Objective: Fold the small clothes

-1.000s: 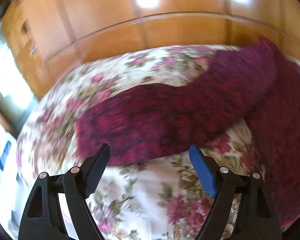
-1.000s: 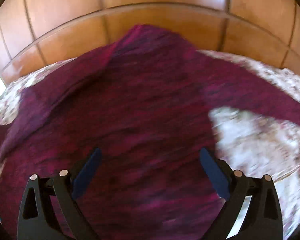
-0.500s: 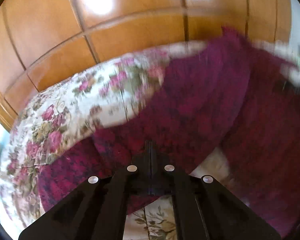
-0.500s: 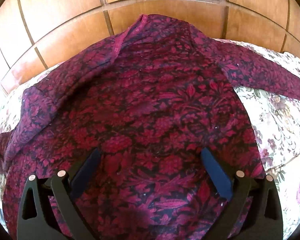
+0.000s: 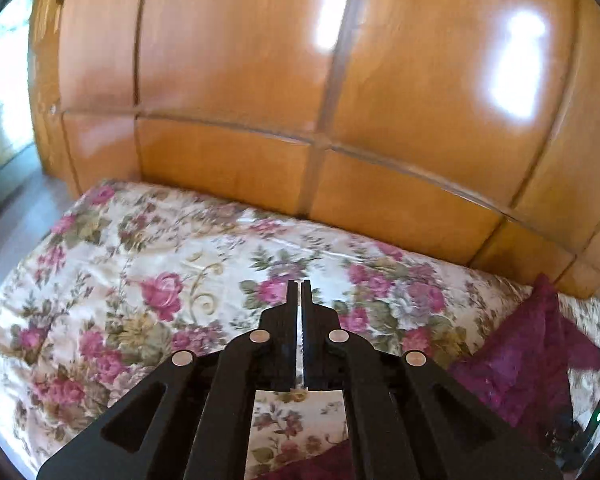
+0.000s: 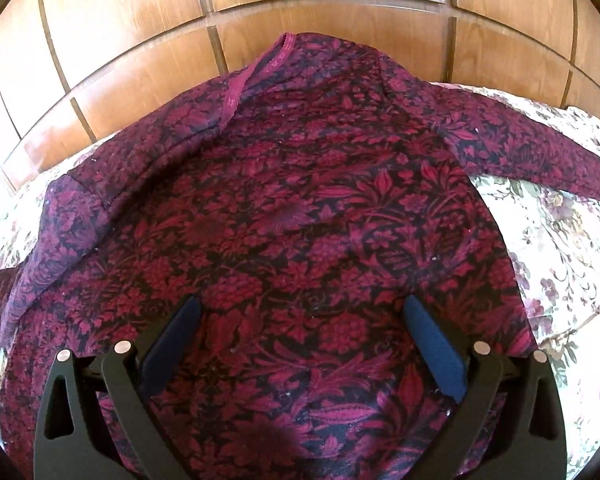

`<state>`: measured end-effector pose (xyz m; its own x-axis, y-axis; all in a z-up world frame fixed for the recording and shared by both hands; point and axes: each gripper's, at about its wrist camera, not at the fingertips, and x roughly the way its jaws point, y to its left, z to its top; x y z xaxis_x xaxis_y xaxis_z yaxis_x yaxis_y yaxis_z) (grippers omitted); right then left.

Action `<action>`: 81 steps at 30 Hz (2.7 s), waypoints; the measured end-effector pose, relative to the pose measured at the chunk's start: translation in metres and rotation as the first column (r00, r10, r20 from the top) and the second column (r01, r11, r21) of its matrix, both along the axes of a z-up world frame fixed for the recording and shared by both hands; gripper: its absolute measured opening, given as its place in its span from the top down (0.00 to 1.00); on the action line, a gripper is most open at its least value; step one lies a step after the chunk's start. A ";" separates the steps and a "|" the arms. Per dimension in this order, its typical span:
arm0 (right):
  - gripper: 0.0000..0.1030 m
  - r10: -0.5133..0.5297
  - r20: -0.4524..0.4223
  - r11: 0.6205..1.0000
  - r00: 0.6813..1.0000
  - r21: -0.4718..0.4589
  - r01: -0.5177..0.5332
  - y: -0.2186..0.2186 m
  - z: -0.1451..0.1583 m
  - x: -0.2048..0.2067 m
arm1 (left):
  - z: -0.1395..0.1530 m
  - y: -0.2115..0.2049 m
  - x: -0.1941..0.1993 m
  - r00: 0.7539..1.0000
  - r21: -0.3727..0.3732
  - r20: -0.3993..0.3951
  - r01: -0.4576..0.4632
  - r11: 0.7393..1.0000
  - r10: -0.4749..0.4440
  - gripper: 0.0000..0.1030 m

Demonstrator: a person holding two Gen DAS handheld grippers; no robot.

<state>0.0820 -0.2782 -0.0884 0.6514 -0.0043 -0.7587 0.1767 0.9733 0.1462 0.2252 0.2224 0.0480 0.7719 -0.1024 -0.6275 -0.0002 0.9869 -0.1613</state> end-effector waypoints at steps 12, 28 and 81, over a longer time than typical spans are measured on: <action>0.02 -0.004 -0.007 1.000 1.000 -0.024 0.003 0.003 0.000 0.001 | -0.090 -0.114 -0.133 0.902 0.331 -0.143 0.431 0.840 -0.407 0.27; 0.02 -0.013 -0.018 0.998 1.000 -0.059 0.012 0.007 0.000 0.003 | -0.067 -0.080 -0.085 0.921 0.130 -0.119 0.384 0.914 -0.370 0.91; 0.02 -0.021 -0.023 0.995 0.999 -0.098 0.019 0.012 -0.002 0.007 | -0.149 0.147 0.056 0.797 -0.272 -0.326 -0.594 0.757 0.509 0.88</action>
